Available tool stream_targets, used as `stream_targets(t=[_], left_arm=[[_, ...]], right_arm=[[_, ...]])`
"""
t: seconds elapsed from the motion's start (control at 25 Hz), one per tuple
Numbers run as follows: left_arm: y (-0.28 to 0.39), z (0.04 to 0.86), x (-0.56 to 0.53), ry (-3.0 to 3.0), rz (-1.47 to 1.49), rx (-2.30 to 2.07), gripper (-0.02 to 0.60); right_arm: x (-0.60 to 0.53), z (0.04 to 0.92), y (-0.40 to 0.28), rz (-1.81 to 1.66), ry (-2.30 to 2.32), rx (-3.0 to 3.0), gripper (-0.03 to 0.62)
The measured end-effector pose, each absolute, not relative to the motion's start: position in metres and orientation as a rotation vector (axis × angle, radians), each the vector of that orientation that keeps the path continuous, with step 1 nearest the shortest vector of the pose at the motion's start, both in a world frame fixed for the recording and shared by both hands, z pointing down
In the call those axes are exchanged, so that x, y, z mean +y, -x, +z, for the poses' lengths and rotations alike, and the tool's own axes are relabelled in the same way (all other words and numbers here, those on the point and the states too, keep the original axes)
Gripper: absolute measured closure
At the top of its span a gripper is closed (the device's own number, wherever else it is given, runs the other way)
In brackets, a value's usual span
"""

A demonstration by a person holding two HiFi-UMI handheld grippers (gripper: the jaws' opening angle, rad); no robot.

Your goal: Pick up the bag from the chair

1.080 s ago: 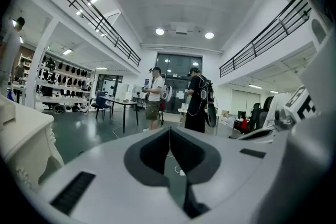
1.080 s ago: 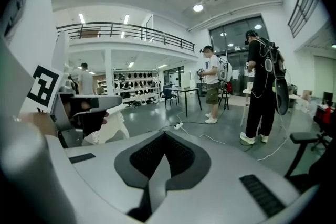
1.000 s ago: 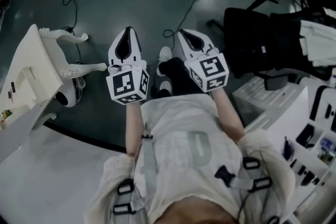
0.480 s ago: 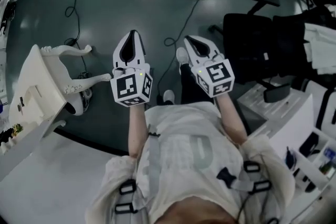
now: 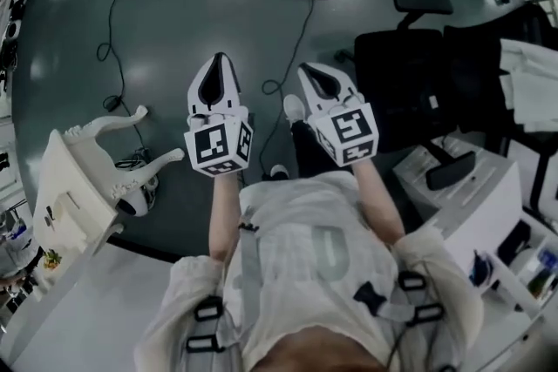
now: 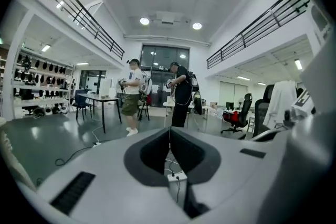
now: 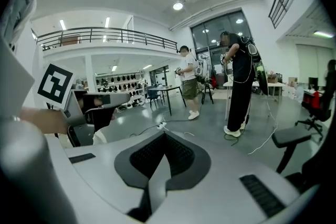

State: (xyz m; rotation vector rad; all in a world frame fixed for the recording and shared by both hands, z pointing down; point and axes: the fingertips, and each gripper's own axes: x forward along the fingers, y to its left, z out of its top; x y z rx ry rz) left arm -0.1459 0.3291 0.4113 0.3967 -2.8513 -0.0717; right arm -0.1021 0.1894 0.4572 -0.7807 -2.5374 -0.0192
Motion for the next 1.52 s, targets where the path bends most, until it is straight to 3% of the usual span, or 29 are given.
stream_targets(t=[0.24,0.84,1.16,1.52], left_arm=[[0.22,0.361,0.268,-0.508,-0.077,-2.889,0.572],[0.327,0.354,0.151,-1.086,-0.042,-2.743,0.572],[0.332,0.346,0.084,-1.469,-0.004,-2.582,0.572],[0.295,0.354,0.03,-1.877,0.05,-2.321,0.572]], right_arm=[[0.143,0.435,0.168,0.022,0.721,-2.579,0.588],[0.034,0.408,0.23,0.115,0.088,-2.744,0.588],[-0.003,0.401,0.224,0.158,-0.268,-2.767,0.588],[-0.036,0.395,0.161,0.22,-0.806,-2.695,0.588]])
